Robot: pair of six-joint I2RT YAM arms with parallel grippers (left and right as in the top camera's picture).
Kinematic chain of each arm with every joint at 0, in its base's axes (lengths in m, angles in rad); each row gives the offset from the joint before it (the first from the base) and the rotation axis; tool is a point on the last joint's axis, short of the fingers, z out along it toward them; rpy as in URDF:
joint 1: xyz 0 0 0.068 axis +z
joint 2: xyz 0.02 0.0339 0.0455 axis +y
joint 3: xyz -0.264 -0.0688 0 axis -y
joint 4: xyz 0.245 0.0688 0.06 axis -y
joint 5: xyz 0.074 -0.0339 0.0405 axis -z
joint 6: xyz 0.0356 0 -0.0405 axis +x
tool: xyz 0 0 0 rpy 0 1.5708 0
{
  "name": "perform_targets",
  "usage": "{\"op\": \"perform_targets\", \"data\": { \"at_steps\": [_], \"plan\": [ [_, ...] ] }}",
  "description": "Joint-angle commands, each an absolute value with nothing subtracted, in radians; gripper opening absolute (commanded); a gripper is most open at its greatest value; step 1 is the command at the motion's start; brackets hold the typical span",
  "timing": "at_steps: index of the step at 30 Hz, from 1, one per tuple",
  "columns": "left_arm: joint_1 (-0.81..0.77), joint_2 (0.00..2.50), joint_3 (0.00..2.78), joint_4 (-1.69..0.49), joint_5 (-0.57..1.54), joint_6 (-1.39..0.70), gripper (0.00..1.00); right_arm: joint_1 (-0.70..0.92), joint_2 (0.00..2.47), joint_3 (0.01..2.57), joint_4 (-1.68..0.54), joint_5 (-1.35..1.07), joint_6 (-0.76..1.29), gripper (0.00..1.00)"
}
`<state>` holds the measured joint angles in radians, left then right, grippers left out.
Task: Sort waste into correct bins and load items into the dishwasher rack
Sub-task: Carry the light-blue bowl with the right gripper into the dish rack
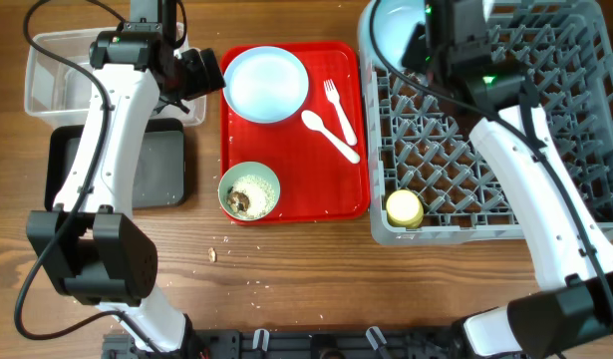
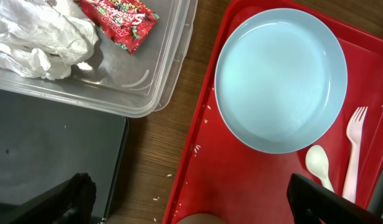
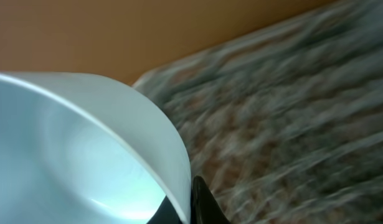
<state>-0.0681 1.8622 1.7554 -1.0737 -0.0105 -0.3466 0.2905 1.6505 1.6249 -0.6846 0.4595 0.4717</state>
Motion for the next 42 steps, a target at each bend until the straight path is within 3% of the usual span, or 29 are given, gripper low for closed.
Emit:
{"op": "perform_targets", "data": {
  "at_steps": [1,7,12,20,29,34,36,42],
  "plan": [
    [-0.07,1.861,1.766,-1.074,-0.024,-0.345,1.0,0.291,1.784,1.617,-0.549,0.886,0.232,0.04],
    [-0.07,1.861,1.766,-1.074,-0.024,-0.345,1.0,0.291,1.974,1.617,-0.226,1.068,-0.118,0.04],
    [-0.07,1.861,1.766,-1.074,-0.024,-0.345,1.0,0.291,2.083,1.617,-0.037,1.138,-0.289,0.04],
    [-0.07,1.861,1.766,-1.074,-0.024,-0.345,1.0,0.297,2.157,1.615,-0.025,1.066,-0.288,0.04],
    [-0.07,1.861,1.766,-1.074,-0.024,-0.345,1.0,0.347,2.157,1.615,-0.171,0.896,-0.285,0.05],
    [-0.07,1.861,1.766,-1.074,-0.024,-0.345,1.0,0.357,2.157,1.615,-0.221,0.901,-0.281,0.33],
    [-0.07,1.861,1.766,-1.074,-0.024,-0.345,1.0,0.361,2.156,1.615,-0.239,0.902,-0.254,0.49],
    [-0.07,1.861,1.766,-1.074,-0.024,-0.345,1.0,0.401,2.116,1.616,-0.296,0.891,-0.209,0.61]
  ]
}}
